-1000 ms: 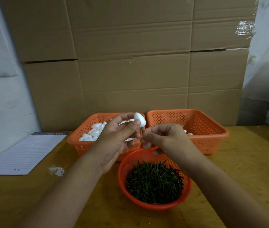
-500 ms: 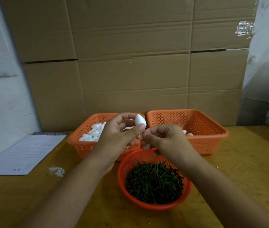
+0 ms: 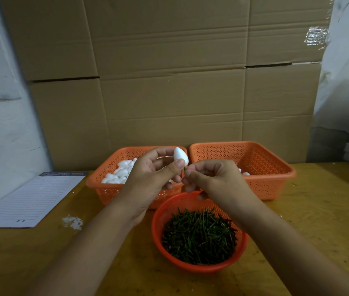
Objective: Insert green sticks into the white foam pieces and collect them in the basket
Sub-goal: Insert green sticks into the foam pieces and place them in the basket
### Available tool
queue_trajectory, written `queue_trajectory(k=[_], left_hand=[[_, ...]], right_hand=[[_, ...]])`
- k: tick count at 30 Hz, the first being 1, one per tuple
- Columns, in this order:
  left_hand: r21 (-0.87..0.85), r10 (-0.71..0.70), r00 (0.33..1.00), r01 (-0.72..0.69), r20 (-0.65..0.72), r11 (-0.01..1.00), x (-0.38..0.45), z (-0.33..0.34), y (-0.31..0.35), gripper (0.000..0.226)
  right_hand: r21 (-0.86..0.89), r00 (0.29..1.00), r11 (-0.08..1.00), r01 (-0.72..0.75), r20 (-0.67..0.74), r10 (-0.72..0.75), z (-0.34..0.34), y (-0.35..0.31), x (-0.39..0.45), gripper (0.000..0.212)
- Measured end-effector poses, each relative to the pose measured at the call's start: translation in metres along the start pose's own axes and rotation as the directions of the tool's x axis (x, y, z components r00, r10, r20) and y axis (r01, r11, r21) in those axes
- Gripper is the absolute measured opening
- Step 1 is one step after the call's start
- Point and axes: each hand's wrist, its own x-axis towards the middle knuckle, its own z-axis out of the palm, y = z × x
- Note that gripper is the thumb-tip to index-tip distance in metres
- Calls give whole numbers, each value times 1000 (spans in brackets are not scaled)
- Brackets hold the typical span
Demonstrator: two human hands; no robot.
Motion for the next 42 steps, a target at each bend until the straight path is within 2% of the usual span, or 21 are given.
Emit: queue_trajectory(k=[12, 18, 21, 42], left_hand=[[-25, -11, 1000, 11, 15, 1000, -1, 0, 0, 37], [-54, -18, 999, 20, 27, 998, -2, 0, 0, 29], [-59, -23, 999, 24, 26, 998, -2, 1, 1, 34], [85, 35, 999, -35, 1, 996, -3, -1, 6, 42]], right_hand=[[6, 1000, 1000, 22, 1, -22, 2, 1, -1, 15], [13, 1000, 1000, 28, -8, -28, 3, 0, -1, 15], [15, 1000, 1000, 26, -5, -26, 2, -1, -1, 14], [-13, 999, 1000, -14, 50, 15, 0, 0, -1, 17]])
